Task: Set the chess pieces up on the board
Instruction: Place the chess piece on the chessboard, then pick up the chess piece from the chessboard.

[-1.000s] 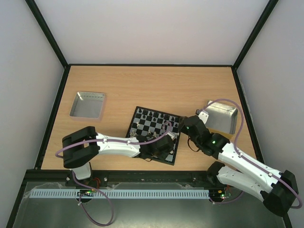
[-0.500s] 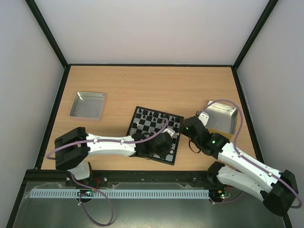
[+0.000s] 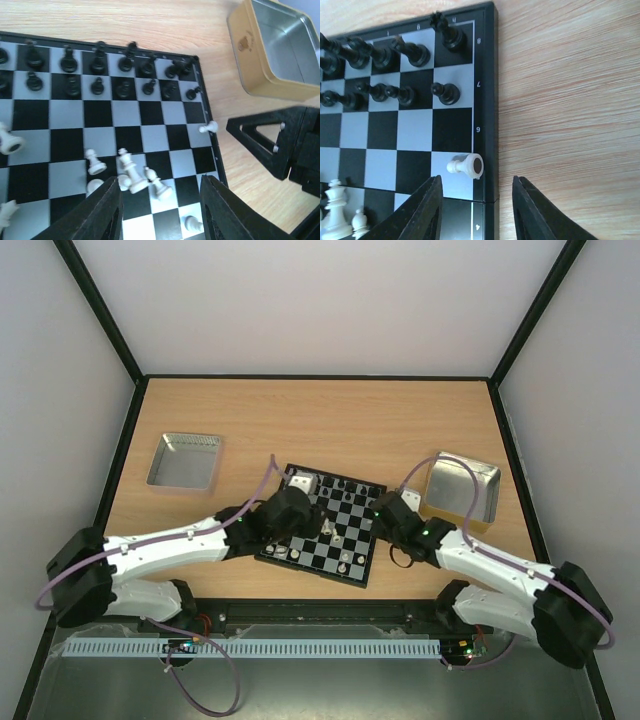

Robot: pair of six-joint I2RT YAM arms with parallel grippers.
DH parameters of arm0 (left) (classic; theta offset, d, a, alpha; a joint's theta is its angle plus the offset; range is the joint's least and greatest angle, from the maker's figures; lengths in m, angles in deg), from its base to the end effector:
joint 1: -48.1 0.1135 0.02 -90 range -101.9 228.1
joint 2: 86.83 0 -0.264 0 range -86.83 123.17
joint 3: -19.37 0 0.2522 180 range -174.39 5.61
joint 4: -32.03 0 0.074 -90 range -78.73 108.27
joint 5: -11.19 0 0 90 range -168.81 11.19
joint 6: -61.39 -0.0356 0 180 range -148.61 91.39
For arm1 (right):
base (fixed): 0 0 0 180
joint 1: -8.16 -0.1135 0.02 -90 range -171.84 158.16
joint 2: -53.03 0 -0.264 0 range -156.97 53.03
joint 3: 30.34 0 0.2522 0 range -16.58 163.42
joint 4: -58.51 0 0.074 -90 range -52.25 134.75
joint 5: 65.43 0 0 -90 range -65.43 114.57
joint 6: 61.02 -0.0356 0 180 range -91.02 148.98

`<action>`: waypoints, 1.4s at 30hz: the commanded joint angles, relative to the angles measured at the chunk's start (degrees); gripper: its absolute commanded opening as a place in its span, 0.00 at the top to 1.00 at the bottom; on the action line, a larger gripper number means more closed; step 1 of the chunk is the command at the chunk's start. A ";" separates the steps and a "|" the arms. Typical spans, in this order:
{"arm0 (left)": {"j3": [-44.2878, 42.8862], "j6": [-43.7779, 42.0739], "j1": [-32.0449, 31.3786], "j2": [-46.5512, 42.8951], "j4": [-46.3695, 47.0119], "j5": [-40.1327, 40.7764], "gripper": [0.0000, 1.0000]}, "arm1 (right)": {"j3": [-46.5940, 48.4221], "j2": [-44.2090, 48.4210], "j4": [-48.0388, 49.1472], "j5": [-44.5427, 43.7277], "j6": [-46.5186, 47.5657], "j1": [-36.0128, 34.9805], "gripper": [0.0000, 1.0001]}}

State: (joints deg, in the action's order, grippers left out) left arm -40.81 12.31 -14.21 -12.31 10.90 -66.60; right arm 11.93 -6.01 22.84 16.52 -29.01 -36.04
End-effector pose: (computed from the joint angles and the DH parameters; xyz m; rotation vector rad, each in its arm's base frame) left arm 0.1379 -0.2466 0.2423 0.2999 2.2655 -0.7702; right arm 0.1413 0.1305 0.1805 0.3691 2.5409 0.5658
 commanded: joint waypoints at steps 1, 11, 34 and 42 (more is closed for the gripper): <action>4.24 3.66 3.76 -4.49 3.87 -3.99 0.54 | 0.90 -4.28 4.33 1.23 2.16 0.30 0.63; 6.94 4.51 6.03 -7.07 4.23 -5.48 0.54 | 2.96 -11.23 6.67 -0.65 4.14 0.26 0.76; 7.46 4.34 6.74 -6.93 4.50 -6.14 0.53 | 4.10 -15.68 7.70 -2.87 5.53 0.31 0.89; 7.46 4.55 6.84 -7.02 4.55 -6.40 0.53 | 4.13 -16.49 8.70 -1.69 6.29 0.28 0.98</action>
State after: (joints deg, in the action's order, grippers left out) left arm -33.86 16.62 -7.80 -18.30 14.50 -72.85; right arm 15.21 -21.55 31.12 15.38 -23.29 -36.04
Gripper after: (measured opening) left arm 0.469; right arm 0.038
